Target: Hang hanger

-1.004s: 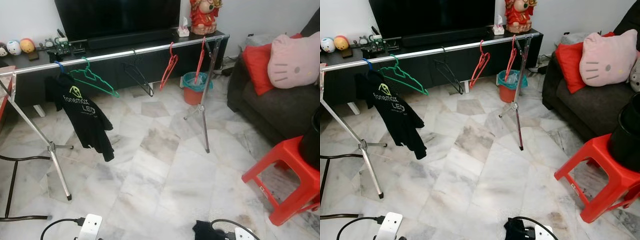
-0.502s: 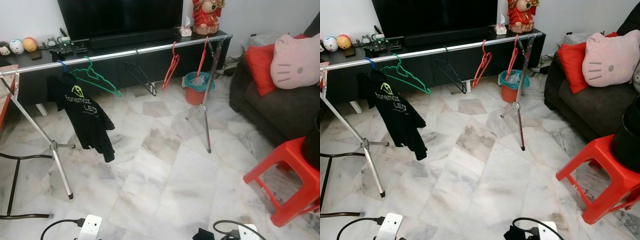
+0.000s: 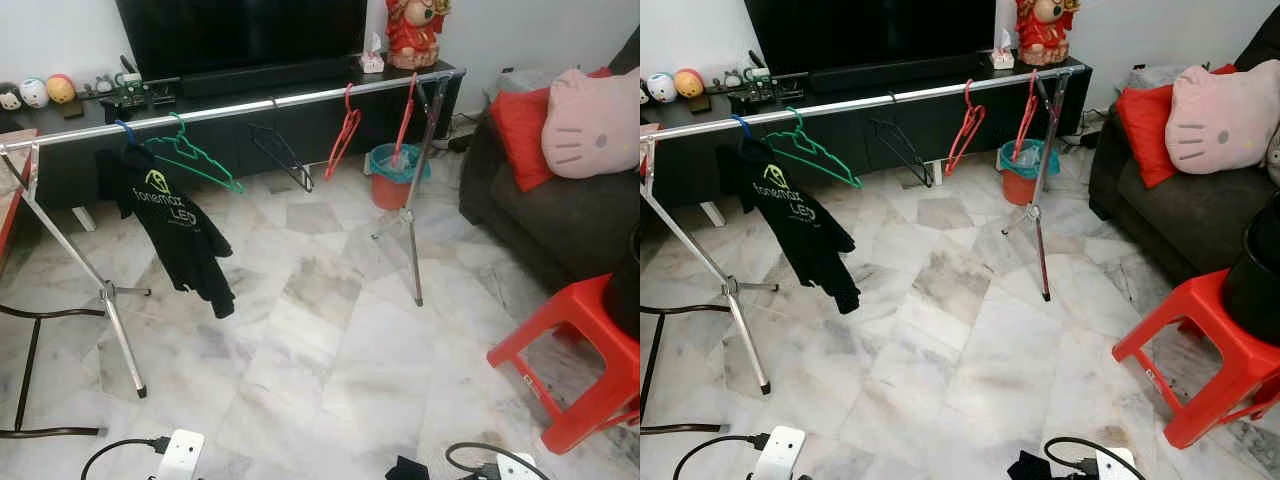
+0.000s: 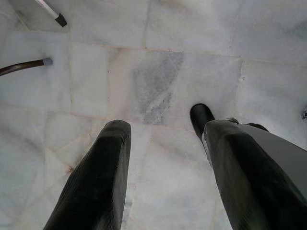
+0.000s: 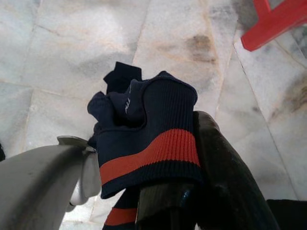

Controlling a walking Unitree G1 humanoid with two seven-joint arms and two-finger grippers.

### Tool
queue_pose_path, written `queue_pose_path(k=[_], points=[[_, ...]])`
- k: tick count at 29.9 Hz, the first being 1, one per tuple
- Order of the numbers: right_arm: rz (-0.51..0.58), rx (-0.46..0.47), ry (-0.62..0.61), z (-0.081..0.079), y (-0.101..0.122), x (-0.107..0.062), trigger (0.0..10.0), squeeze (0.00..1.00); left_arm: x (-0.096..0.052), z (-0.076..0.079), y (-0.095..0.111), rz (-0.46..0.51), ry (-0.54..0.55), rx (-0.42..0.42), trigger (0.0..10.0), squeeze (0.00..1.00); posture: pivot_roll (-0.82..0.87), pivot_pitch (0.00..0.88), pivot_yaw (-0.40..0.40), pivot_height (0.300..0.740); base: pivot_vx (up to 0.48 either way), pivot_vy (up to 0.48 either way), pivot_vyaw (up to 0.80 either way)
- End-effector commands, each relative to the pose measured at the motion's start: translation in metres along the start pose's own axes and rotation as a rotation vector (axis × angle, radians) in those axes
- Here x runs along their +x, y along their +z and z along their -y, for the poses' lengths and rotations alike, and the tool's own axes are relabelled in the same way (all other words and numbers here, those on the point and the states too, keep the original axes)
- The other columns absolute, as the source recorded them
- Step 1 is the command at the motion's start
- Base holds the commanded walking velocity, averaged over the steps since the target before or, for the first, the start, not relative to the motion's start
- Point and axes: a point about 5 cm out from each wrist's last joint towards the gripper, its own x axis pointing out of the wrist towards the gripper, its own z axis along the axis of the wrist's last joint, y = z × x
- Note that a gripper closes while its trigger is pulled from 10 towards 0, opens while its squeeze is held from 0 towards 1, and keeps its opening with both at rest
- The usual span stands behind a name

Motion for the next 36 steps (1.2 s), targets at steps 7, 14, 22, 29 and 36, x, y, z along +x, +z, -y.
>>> queue_pose_path(k=[7, 14, 22, 29, 36], points=[[0.014, 0.048, -0.006, 0.003, 0.001, 0.000, 10.0, 0.00, 0.000, -0.002, 0.000, -0.005, 0.002, 0.001, 10.0, 0.00, -0.10, 0.000, 0.020, 0.740, 0.000, 0.000, 0.00], [0.016, 0.045, 0.010, -0.007, 0.003, 0.001, 10.0, 0.00, 0.000, -0.003, 0.000, -0.004, 0.004, 0.000, 10.0, 0.00, -0.10, 0.000, 0.020, 0.740, 0.000, 0.000, 0.00], [0.022, 0.044, 0.017, -0.010, 0.004, 0.001, 10.0, 0.00, 0.000, -0.003, 0.001, -0.003, 0.005, 0.001, 10.0, 0.00, -0.09, 0.000, 0.019, 0.740, 0.000, 0.000, 0.00], [0.029, 0.043, 0.019, -0.009, 0.005, 0.001, 10.0, 0.00, 0.000, -0.003, 0.001, -0.003, 0.006, 0.001, 10.0, 0.00, -0.09, 0.000, 0.016, 0.740, 0.000, 0.000, 0.00], [0.035, 0.044, 0.018, -0.008, 0.006, 0.001, 10.0, 0.00, 0.000, -0.003, 0.002, -0.001, 0.005, 0.001, 10.0, 0.00, -0.09, 0.000, 0.017, 0.740, 0.000, 0.000, 0.00]])
